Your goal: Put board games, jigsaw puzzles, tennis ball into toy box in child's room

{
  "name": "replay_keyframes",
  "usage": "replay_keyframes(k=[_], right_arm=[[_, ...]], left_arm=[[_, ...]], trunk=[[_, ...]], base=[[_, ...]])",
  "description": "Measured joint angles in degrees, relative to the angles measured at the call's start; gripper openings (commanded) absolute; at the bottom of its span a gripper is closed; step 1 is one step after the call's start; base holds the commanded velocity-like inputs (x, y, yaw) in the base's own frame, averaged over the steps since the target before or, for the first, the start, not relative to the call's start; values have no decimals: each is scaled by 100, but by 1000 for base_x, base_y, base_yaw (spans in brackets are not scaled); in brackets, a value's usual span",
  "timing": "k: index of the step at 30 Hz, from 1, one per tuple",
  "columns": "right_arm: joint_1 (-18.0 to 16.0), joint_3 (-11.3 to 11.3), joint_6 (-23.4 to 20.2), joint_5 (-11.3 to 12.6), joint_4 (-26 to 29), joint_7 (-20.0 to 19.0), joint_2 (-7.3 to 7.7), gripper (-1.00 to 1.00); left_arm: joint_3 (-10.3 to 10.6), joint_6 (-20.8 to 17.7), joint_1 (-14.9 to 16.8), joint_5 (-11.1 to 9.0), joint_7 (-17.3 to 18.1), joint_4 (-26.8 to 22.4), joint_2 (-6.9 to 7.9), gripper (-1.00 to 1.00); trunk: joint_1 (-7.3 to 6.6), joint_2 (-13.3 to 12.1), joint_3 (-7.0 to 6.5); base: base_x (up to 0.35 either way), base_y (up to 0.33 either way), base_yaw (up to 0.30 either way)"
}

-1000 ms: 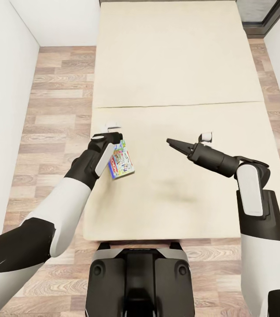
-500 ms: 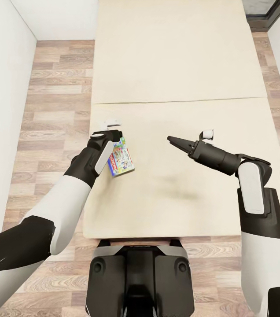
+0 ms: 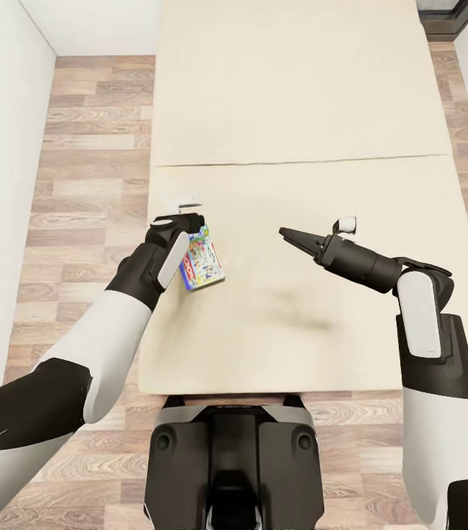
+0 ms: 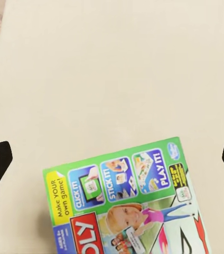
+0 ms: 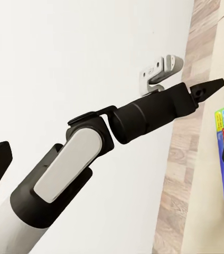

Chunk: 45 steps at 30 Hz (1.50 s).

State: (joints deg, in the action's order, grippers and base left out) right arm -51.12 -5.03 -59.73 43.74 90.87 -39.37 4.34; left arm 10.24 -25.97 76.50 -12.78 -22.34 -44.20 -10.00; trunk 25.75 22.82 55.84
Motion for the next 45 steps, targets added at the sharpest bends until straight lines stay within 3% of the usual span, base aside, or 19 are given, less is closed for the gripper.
replay_keyframes(k=[29, 39, 45], right_arm=[[-7, 50, 0, -38, 1, 0, -68, 100], [-8, 53, 0, -42, 1, 0, -78, 100], [-9, 58, 0, -43, 1, 0, -81, 100]], left_arm=[[15, -56, 74, 0, 79, -399, 0, 100], [272, -54, 106, -7, 80, -499, 0, 100], [308, -53, 107, -8, 86, -514, 0, 100]], trunk=[[0, 0, 274], [0, 0, 368], [0, 0, 425]], base=[[0, 0, 0], [0, 0, 0], [0, 0, 0]])
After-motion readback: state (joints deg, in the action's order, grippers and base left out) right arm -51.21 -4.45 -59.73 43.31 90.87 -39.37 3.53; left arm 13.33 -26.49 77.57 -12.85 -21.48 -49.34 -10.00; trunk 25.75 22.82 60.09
